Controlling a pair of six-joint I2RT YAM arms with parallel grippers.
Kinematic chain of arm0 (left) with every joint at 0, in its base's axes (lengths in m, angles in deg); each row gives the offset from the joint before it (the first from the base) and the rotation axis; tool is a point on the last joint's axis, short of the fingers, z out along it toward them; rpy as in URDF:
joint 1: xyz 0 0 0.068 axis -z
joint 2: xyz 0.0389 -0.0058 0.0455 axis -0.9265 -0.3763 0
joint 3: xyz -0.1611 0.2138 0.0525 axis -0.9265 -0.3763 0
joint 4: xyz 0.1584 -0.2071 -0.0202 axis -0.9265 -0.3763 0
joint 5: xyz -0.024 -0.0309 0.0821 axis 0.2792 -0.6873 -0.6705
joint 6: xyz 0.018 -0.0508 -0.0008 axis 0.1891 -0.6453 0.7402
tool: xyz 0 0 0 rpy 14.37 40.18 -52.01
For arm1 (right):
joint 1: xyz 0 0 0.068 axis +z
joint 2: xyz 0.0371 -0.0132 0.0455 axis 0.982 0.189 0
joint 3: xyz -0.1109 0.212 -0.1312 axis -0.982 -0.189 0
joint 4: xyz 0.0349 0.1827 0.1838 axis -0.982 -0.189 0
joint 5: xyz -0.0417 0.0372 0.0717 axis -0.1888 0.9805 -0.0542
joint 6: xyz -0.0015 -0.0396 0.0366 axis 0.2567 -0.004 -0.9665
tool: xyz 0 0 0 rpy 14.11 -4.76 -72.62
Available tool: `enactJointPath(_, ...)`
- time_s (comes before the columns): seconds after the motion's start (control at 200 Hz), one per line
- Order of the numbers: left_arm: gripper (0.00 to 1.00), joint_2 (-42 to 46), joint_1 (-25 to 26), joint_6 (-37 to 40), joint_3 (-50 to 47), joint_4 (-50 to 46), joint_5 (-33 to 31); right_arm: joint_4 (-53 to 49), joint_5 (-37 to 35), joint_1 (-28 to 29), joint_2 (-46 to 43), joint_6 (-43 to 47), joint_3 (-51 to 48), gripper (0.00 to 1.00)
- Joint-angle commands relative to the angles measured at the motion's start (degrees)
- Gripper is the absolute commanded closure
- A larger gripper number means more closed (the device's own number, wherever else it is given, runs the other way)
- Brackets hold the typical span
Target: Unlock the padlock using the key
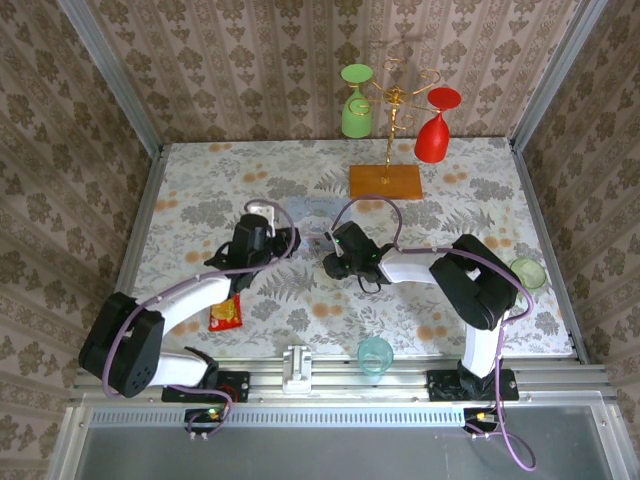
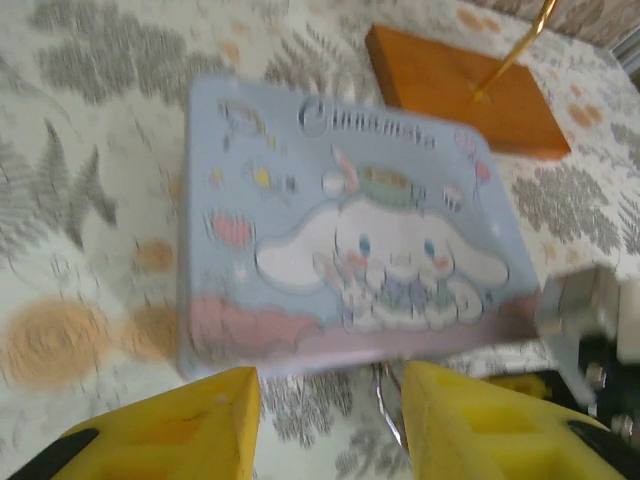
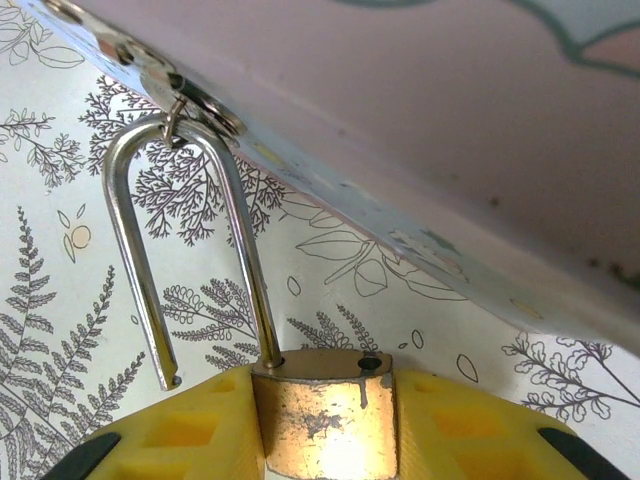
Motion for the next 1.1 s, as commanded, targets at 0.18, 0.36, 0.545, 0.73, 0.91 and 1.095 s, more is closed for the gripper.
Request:
enactJointPath(0.18,0.42,-13.1,-2.9,13.7,13.4,-9.0,-2.9,-0.6,0.1,0.8,0.1,-5.0,-2.5,0.72)
enactJointPath(0.36,0.40,-20.6,-3.5,17.1,20.8,-16.0,-6.0,-7.2,-2.6,1.3,-1.4,-9.9,-0.5,0.74)
enactJointPath(0.545,0.45,-21.2,-0.9,19.5,20.8,-18.4,-7.7,-10.1,-1.5,1.3,-2.3,-16.8,0.0,0.74)
enactJointPath(0.73,0.53,-21.1,0.6,18.1,17.3,-18.0,-5.5,-7.3,0.2,1.4,-2.4,-20.2,0.0,0.77)
enactJointPath(0.91,0.57,-19.8,2.2,17.0,13.7,-16.4,-5.0,-5.6,0.0,1.0,-2.1,-22.0,-0.4,0.79)
enactJointPath(1.095,0.62,-19.4,4.2,15.5,11.3,-15.6,-4.4,2.1,1.2,1.2,-2.1,-30.5,-3.3,0.81)
